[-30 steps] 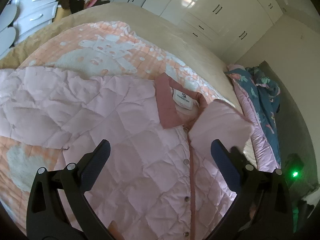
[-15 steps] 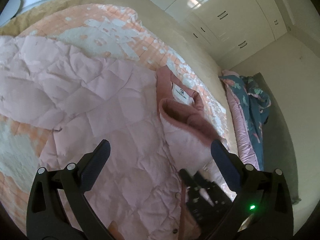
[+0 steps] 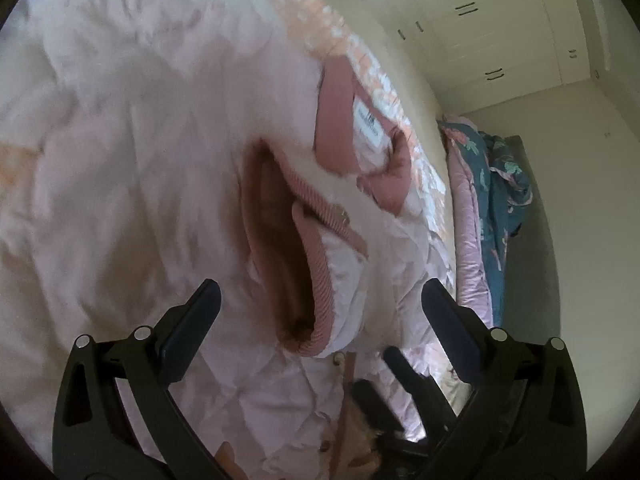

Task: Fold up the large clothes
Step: 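Grasp the pink-trimmed front edge with the left tool while the right tool releases the sleeve, then fold the front edge over toward the collar with the left tool and release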

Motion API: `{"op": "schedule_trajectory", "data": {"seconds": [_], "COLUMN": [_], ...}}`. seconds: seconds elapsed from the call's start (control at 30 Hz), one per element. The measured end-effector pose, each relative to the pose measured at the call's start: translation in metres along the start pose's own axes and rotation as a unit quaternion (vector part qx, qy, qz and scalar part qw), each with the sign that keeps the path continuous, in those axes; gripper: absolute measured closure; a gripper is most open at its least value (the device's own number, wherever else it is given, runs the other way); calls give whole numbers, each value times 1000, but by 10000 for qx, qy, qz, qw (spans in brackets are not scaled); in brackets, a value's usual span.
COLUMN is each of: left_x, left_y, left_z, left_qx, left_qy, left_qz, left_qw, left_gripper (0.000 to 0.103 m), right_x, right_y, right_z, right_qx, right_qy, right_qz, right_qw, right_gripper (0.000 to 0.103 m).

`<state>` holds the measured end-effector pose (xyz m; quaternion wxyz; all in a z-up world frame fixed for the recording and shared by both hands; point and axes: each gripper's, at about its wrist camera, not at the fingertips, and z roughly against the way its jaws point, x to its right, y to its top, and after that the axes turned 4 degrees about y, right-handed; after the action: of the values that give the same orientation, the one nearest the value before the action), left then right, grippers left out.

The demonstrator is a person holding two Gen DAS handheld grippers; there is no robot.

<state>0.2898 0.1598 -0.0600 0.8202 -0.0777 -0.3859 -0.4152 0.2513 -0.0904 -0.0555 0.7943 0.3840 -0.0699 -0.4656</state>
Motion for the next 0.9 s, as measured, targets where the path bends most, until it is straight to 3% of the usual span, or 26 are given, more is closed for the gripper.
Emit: {"op": "schedule_trajectory", "data": {"seconds": [0.1, 0.2, 0.3, 0.33, 0.43, 0.53, 0.73, 0.83, 0.9], "left_x": [-2, 4, 17, 23, 38, 61, 121, 134, 127], "left_y": [-2, -6, -9, -11, -14, -13, 5, 11, 14], "left_z": [-12, -24, -32, -35, -32, -22, 33, 58, 63], "left_qx": [-67, -64, -140, -143, -3, 201, 826, 1213, 1270], "left_qy": [-102, 25, 283, 401, 563, 617, 309, 376, 531], "left_qz": [100, -17, -339, -531, -1015, -1478, -2311, -2689, -2803], "left_qw": [9999, 10000, 9989, 9977, 9932, 9869, 9689, 9547, 9500], "left_gripper": [9, 11, 44, 62, 88, 91, 92, 92, 92], "right_x": [24, 50, 73, 80, 99, 112, 122, 125, 130], "right_y": [-12, -24, -32, -34, -39, -43, -44, -42, -37], "right_z": [27, 48, 68, 75, 90, 98, 104, 104, 100], "right_qx": [188, 272, 420, 468, 593, 654, 748, 804, 796], "right_qy": [-298, -552, -753, -818, -1019, -1172, -1298, -1382, -1411], "right_qz": [-398, -781, -1080, -1149, -1312, -1455, -1528, -1534, -1537], "right_qw": [9986, 9950, 9904, 9889, 9843, 9802, 9768, 9751, 9747], "right_gripper": [29, 29, 29, 29, 29, 29, 29, 29, 29]}}
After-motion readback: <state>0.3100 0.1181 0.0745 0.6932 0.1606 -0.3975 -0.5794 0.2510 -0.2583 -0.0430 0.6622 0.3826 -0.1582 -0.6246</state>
